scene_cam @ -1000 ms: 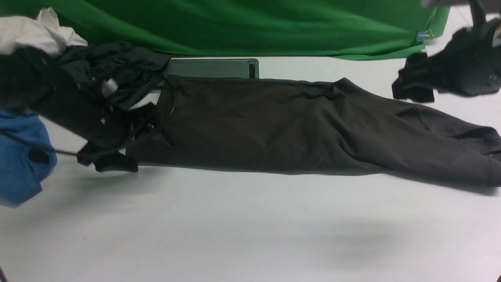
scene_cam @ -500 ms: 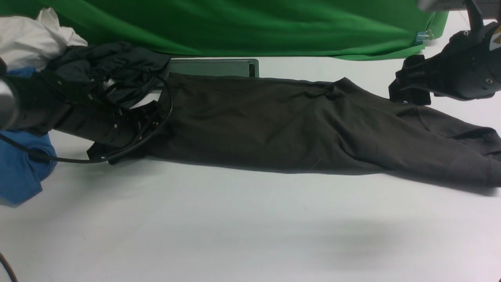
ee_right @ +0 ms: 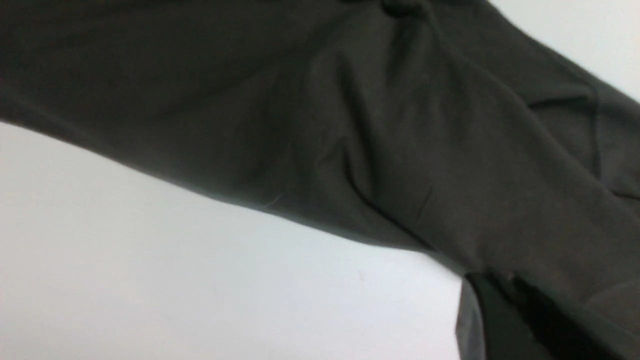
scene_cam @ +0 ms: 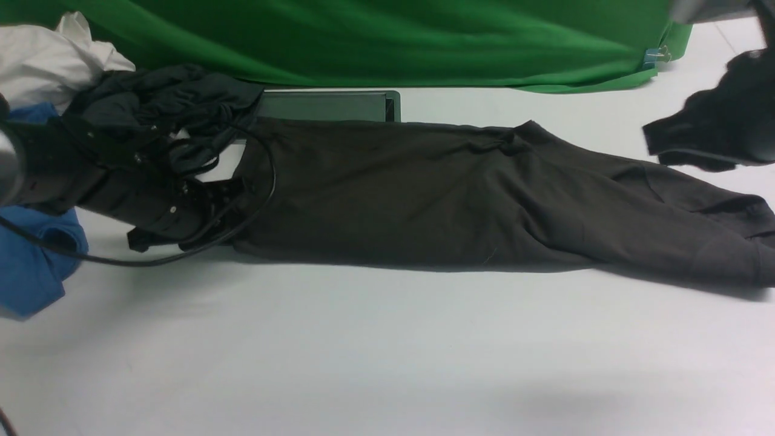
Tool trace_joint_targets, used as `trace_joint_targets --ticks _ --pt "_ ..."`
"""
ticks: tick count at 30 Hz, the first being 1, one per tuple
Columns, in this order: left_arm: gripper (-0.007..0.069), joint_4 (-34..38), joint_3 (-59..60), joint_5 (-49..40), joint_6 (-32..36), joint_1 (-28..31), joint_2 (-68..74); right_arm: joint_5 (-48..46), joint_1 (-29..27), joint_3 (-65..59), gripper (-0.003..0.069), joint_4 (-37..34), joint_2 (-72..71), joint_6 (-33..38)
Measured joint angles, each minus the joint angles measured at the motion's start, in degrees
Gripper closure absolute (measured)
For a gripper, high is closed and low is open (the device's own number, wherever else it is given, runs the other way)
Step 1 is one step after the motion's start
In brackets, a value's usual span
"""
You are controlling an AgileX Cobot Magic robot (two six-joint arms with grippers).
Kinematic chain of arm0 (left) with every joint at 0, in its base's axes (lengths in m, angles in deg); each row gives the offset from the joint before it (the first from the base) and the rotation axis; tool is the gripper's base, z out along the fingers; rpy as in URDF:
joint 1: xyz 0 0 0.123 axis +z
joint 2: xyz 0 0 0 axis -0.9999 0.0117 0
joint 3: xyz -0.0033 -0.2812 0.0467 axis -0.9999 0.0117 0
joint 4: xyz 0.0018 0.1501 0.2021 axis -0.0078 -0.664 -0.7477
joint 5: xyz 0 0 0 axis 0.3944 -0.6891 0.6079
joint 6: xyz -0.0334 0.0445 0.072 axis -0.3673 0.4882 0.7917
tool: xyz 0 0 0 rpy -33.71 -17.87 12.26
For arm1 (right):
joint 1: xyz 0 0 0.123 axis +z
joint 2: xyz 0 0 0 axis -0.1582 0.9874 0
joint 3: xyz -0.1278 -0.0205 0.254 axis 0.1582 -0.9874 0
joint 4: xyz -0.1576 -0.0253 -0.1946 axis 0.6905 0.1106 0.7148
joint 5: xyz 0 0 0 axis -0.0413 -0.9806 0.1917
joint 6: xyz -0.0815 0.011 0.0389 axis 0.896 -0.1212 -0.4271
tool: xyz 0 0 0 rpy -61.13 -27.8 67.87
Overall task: Fold a long-sleeved shirt on a white desktop.
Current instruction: 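Grasp the waist and leg ends of the folded dark trousers and straighten them on the table, then fold the garment over onto itself on the table with the left gripper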
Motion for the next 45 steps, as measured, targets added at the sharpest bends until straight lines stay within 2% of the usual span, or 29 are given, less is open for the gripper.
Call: trace_joint_targets --ticks 4,9,14,17,19,21,27,28,29,32,33,34,38,41,45 --pt "0.0529 -0.8 5.1 3.4 -0.1 0.1 -6.7 -0.1 0.0 -0.6 0.0641 0.0 -3.9 0.3" --pt "0.0529 -0.6 8.6 5.1 -0.1 2.8 -12.7 0.0 0.0 -0.6 0.0641 0.0 -7.3 0.3" --pt "0.0529 0.1 7.2 6.5 1.4 4.3 -17.0 1.0 0.0 -0.6 0.0641 0.0 -8.8 0.3" --pt "0.0529 2.5 3.8 6.2 3.4 2.7 -17.6 1.1 0.0 -0.6 0.0641 0.0 -9.0 0.2" --pt "0.0529 6.8 -1.9 5.8 6.5 -2.2 -17.4 1.4 0.0 -0.6 0.0641 0.0 -9.0 0.1" --pt "0.0529 7.9 -3.7 5.7 7.8 -4.9 -16.9 1.5 0.0 -0.7 0.0641 0.0 -9.0 -0.1" --pt "0.0529 11.2 -24.0 3.9 10.4 -28.2 -5.2 1.6 0.0 -0.7 0.0637 -0.3 -9.0 -1.6" --pt "0.0529 11.3 -25.5 3.6 10.4 -29.0 -4.6 1.6 0.0 -0.7 0.0637 -0.3 -9.0 -1.7" --pt "0.0529 11.4 -30.9 2.4 10.5 -34.1 0.1 1.6 0.0 -0.7 0.0634 -0.3 -9.0 -2.1" --pt "0.0529 11.4 -42.8 -0.7 11.2 -44.5 13.1 1.6 0.0 -0.7 0.063 -0.4 -9.1 -2.6" --pt "0.0529 11.3 -43.5 -0.9 11.2 -45.0 13.1 1.6 0.0 -0.7 0.063 -0.4 -9.1 -2.6" --pt "0.0529 10.6 -48.8 -2.5 11.1 -48.6 20.1 1.6 0.0 -0.7 0.0627 -0.3 -9.2 -2.7" --pt "0.0525 7.5 -58.6 -5.0 5.4 -52.9 31.5 0.9 0.0 -0.8 0.0619 0.0 -9.6 -2.8" --pt "0.0492 3.3 -62.5 -7.1 0.9 -53.6 35.0 1.1 0.0 -0.8 0.0613 -0.3 -10.0 -2.8" --pt "0.0356 -1.9 -64.8 -8.5 -2.1 -53.1 34.6 2.1 0.0 -0.8 0.0608 -0.3 -10.6 -2.8"
